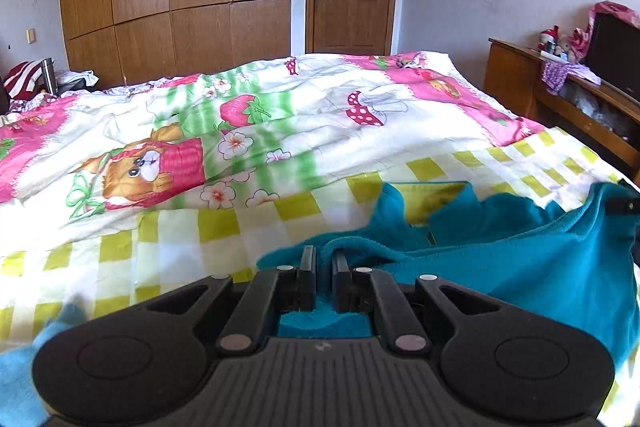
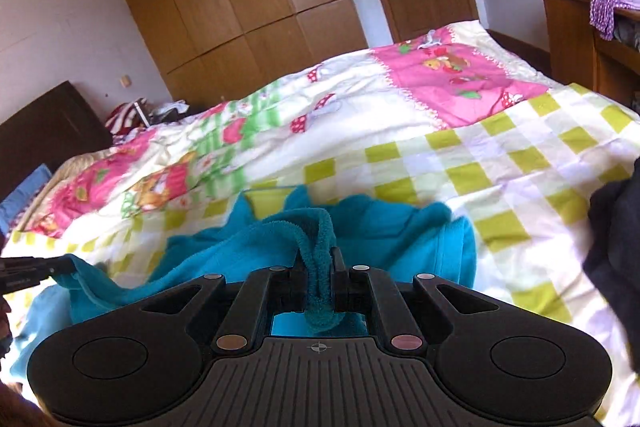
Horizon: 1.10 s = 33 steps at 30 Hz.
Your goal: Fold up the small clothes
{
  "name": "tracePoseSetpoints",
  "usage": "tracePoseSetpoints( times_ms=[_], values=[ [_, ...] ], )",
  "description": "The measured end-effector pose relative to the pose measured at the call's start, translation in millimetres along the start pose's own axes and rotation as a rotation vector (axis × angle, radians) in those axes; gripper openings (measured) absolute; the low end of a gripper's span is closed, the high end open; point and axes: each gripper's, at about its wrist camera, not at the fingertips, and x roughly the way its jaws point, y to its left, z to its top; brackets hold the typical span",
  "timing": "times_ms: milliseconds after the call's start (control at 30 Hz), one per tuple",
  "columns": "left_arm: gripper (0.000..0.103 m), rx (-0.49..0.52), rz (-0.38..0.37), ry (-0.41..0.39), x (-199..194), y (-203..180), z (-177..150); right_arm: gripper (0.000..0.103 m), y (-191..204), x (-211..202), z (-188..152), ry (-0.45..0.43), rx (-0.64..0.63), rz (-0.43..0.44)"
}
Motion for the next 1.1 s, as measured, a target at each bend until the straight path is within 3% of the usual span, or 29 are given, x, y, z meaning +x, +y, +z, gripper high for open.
tracePoseSetpoints(
  times_ms=[67,133,233,267,333,433,533,600,700,767,867,1000,1100],
  values=[
    [0.034,-0.019,0.042,-0.011,42,3,0,0.01,-14,44,1,0.012,0.036,-0.063],
    [0.04,-0.027,0.092,0.04,73,5,-8,0.016,-24,77,-1,-0.005,0.046,-0.128],
    [0.045,-0.056,0.083,0.094,86,9,-30,0.021,-28,93,-12,0.005,0.086,-0.124],
    [0.049,-0.062,0.089,0.094,83,10,-37,0.025,-26,90,-16,-0.005,0.068,-0.123],
    [0.054,-0.093,0.111,0.09,70,16,-50,0.046,-22,78,-24,-0.049,0.01,-0.146],
    [0.056,-0.183,0.107,0.095,45,31,-66,0.047,-23,53,-25,-0.122,-0.048,-0.163],
    [0.062,-0.191,0.093,0.105,28,28,-83,0.048,-32,44,-28,-0.071,-0.011,-0.146],
    [0.063,-0.181,0.076,0.135,28,22,-94,0.048,-29,46,-38,-0.048,-0.056,-0.155],
    [0.068,-0.207,0.103,0.162,37,18,-104,0.049,-30,59,-49,-0.002,-0.022,-0.151],
    [0.07,-0.231,0.113,0.2,47,19,-110,0.048,-33,72,-57,0.026,0.009,-0.193],
    [0.072,-0.21,0.157,0.178,42,11,-112,0.044,-40,78,-62,0.036,0.027,-0.204],
    [0.072,-0.132,0.205,0.09,20,-2,-101,0.045,-50,47,-56,-0.053,0.024,-0.249],
    [0.072,-0.09,0.241,0.009,10,-10,-96,0.049,-58,32,-57,-0.064,0.054,-0.25]
  ],
)
